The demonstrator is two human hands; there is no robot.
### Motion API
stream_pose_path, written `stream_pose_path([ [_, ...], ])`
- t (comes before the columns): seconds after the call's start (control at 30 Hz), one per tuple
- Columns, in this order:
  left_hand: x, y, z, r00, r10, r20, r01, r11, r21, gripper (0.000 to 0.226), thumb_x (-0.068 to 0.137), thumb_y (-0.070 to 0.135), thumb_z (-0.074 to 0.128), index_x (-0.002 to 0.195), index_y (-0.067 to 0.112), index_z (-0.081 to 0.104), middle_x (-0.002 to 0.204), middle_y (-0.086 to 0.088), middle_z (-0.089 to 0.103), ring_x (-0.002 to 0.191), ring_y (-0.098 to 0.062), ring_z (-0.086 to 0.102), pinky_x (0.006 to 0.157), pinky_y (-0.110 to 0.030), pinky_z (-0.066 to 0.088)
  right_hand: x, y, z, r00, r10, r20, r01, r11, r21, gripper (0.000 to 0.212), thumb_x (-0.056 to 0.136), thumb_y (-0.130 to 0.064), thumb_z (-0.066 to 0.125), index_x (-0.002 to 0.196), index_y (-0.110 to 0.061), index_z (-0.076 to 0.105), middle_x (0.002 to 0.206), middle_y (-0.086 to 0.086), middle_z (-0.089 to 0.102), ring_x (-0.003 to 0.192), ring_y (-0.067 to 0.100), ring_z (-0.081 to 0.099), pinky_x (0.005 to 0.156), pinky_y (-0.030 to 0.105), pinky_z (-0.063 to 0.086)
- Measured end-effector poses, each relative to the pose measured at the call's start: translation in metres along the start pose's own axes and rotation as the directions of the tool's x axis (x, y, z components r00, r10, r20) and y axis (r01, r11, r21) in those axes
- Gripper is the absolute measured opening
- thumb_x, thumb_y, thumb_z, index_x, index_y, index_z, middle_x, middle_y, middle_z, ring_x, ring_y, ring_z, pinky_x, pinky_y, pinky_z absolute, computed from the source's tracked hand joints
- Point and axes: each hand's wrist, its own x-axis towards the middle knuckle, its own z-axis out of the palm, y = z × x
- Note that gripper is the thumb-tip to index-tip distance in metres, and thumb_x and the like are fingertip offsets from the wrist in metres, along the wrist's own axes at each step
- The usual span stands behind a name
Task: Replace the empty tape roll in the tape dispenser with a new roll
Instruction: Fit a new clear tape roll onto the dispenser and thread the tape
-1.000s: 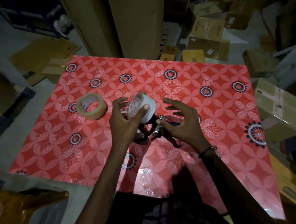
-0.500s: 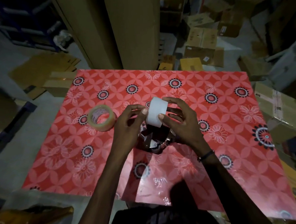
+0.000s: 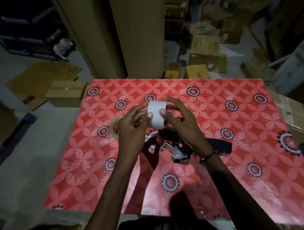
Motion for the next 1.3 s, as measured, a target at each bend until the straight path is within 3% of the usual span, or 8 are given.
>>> stream_pose_path([
  [0.13, 0.012, 0.001, -0.021, 0.996, 0.019, -0.088, -0.021, 0.999, -0.031, 0.021, 0.098, 0.01, 0.075, 0.116, 0.02, 0.078, 0.099, 0.01, 0.083, 0.092, -0.003, 0.076, 0.078, -0.02, 0.056, 0.004, -0.002, 0.016, 0.998, 0.0, 0.062, 0.004, 0.998, -0.069, 0.058, 0.095, -0.031, 0.084, 0.148, -0.037, 0.061, 0.141, -0.008, 0.066, 0.087, 0.024, 0.078, 0.087, 0.048, 0.068],
  [0.3, 0.02, 0.0, -0.042, 0.999, -0.027, 0.03, 0.028, 0.999, -0.034, 0.036, 0.1, 0.013, 0.073, 0.13, 0.034, 0.071, 0.112, 0.02, 0.078, 0.104, -0.001, 0.074, 0.085, -0.02, 0.057, 0.011, -0.009, 0.04, 1.0, 0.025, 0.015, -0.025, 1.0, -0.011, 0.049, 0.098, -0.04, 0.078, 0.145, -0.039, 0.062, 0.132, -0.002, 0.07, 0.103, 0.014, 0.078, 0.078, 0.031, 0.066],
  [0.47, 0.028, 0.002, -0.056, 0.99, -0.133, -0.055, 0.125, 0.983, -0.133, 0.022, 0.099, 0.016, 0.076, 0.117, 0.028, 0.078, 0.103, 0.008, 0.082, 0.092, -0.01, 0.073, 0.067, -0.026, 0.06, 0.018, -0.002, 0.051, 0.993, 0.058, 0.099, -0.041, 0.985, -0.17, 0.074, 0.091, -0.035, 0.087, 0.155, -0.045, 0.051, 0.142, -0.008, 0.063, 0.08, 0.021, 0.077, 0.08, 0.029, 0.063],
  [0.7, 0.042, -0.005, -0.082, 0.994, -0.1, 0.045, 0.105, 0.986, -0.128, 0.03, 0.098, 0.016, 0.076, 0.122, 0.034, 0.075, 0.122, -0.003, 0.078, 0.105, -0.019, 0.076, 0.068, -0.028, 0.064, 0.026, -0.007, 0.082, 0.996, 0.088, 0.024, -0.086, 0.992, -0.09, 0.047, 0.1, -0.057, 0.069, 0.145, -0.05, 0.059, 0.118, 0.005, 0.075, 0.086, 0.016, 0.077, 0.076, 0.035, 0.063],
  [0.8, 0.05, -0.008, -0.094, 0.997, -0.081, -0.007, 0.08, 0.991, -0.105, 0.029, 0.097, 0.016, 0.077, 0.126, 0.022, 0.078, 0.112, -0.003, 0.082, 0.099, -0.02, 0.079, 0.079, -0.036, 0.066, 0.03, -0.007, 0.088, 0.994, 0.091, 0.06, -0.081, 0.984, -0.157, 0.043, 0.098, -0.06, 0.068, 0.139, -0.061, 0.055, 0.116, -0.002, 0.075, 0.093, 0.01, 0.076, 0.077, 0.021, 0.058],
  [0.97, 0.067, -0.012, -0.107, 0.989, -0.151, -0.008, 0.148, 0.977, -0.153, 0.029, 0.099, 0.011, 0.075, 0.127, 0.006, 0.075, 0.107, -0.008, 0.082, 0.083, -0.007, 0.078, 0.068, -0.02, 0.059, 0.042, -0.002, 0.102, 0.995, 0.084, 0.053, -0.075, 0.987, -0.144, 0.047, 0.094, -0.049, 0.08, 0.139, -0.046, 0.066, 0.133, -0.017, 0.067, 0.125, 0.002, 0.064, 0.101, 0.038, 0.061],
  [1.17, 0.094, -0.025, -0.131, 0.988, -0.133, 0.079, 0.137, 0.989, -0.047, 0.029, 0.098, 0.012, 0.076, 0.126, 0.014, 0.074, 0.109, 0.0, 0.08, 0.09, -0.001, 0.076, 0.073, -0.016, 0.057, 0.062, -0.005, 0.118, 0.998, 0.065, 0.021, -0.058, 0.973, -0.223, 0.049, 0.097, -0.05, 0.077, 0.143, -0.04, 0.064, 0.13, -0.018, 0.065, 0.114, -0.012, 0.06, 0.077, 0.008, 0.053],
  [1.3, 0.121, -0.047, -0.148, 0.998, -0.065, -0.023, 0.067, 0.994, 0.091, 0.021, 0.099, 0.02, 0.076, 0.119, 0.024, 0.079, 0.115, 0.004, 0.081, 0.11, -0.014, 0.076, 0.094, -0.039, 0.061, 0.089, -0.007, 0.127, 0.997, 0.077, 0.011, -0.072, 0.965, -0.253, 0.064, 0.091, -0.042, 0.085, 0.148, -0.031, 0.059, 0.126, -0.009, 0.067, 0.104, 0.001, 0.068, 0.091, 0.03, 0.06],
])
